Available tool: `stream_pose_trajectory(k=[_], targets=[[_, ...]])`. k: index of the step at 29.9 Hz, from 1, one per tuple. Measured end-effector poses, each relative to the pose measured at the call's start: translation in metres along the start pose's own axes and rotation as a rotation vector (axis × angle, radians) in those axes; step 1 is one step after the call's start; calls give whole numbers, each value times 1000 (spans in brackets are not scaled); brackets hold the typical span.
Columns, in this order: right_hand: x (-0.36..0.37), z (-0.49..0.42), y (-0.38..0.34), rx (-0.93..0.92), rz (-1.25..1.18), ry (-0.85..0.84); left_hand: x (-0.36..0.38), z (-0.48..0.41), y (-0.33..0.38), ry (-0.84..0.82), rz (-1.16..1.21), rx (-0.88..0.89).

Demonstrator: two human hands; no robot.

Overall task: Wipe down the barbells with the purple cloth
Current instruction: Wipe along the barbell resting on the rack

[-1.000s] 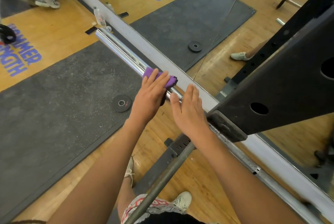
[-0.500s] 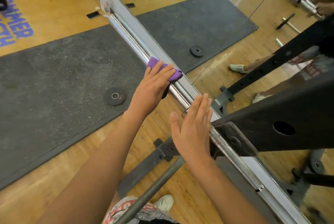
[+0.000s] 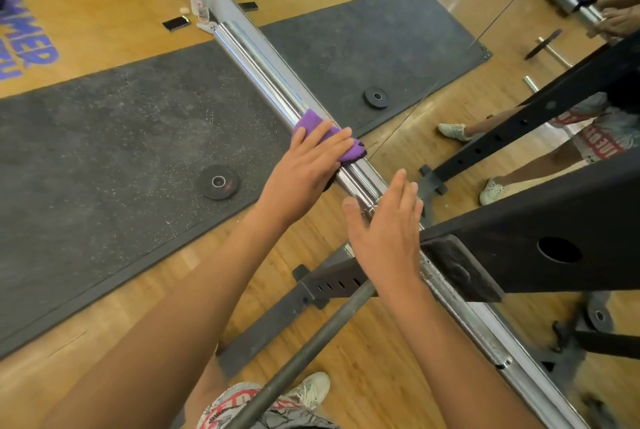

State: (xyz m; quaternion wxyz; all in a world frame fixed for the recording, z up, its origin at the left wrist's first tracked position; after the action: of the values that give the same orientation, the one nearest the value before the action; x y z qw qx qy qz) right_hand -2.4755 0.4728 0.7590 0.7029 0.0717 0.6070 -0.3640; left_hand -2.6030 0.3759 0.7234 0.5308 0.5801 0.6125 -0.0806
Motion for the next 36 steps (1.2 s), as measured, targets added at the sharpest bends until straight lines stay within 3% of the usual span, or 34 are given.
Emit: stream_pose_trajectory(k=[3,6,11,14,21,28,36], targets=[[4,2,1,-34,66,39,-2,-1,-5,-22,-17,6],[12,11,1,-85,113,60,-12,-9,-22,29,-1,-113],[12,14,1,-139,105,96,2,3,8,18,81,-141],[18,17,1,-201,183,103,-12,-16,-21,28,117,-240],[12,3,1,-156,216,136,4,1,6,116,189,-243],[7,-3,2,-141,135,97,-6,-9,-2,-6,94,-160],[0,-1,2,-131,119,-13,0,-7,8,26,149,-271]])
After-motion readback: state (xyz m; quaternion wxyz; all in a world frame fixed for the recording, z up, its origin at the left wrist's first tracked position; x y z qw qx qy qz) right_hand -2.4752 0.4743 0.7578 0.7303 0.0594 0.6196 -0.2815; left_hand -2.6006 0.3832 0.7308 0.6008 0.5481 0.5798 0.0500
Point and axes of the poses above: each hand's wrist, its own z-axis away from the middle knuckle, its own x-axis out of the palm, y = z × x, the point moved 6 cm from there along -z, towards the middle knuckle, and after that the axes turned 8 degrees about -y, right-handed, at the moved point
